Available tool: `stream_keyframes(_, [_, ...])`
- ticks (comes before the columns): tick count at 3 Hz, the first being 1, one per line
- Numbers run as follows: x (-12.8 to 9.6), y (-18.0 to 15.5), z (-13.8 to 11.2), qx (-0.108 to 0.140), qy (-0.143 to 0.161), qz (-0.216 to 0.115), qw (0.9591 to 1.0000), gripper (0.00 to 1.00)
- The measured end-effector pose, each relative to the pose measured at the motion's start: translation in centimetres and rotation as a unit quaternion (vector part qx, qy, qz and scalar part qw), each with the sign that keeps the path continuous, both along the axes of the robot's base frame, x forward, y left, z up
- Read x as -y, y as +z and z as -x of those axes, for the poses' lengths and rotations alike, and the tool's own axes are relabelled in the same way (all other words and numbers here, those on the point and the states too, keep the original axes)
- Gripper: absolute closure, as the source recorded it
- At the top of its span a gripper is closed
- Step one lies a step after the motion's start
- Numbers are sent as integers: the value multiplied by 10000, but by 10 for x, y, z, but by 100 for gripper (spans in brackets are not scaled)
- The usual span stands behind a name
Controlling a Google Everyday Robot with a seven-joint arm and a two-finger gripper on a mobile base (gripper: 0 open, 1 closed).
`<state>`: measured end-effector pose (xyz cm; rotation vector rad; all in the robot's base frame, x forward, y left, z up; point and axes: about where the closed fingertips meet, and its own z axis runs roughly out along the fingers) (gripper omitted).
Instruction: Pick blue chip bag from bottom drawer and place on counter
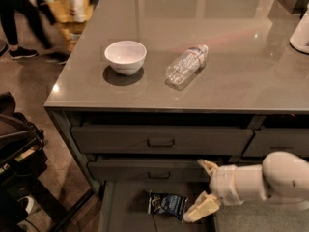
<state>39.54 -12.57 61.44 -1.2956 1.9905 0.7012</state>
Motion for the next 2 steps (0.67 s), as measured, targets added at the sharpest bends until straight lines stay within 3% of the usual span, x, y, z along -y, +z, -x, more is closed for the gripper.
stream_keyframes(2, [-28,-110,-2,-222,-283,-558,9978,0])
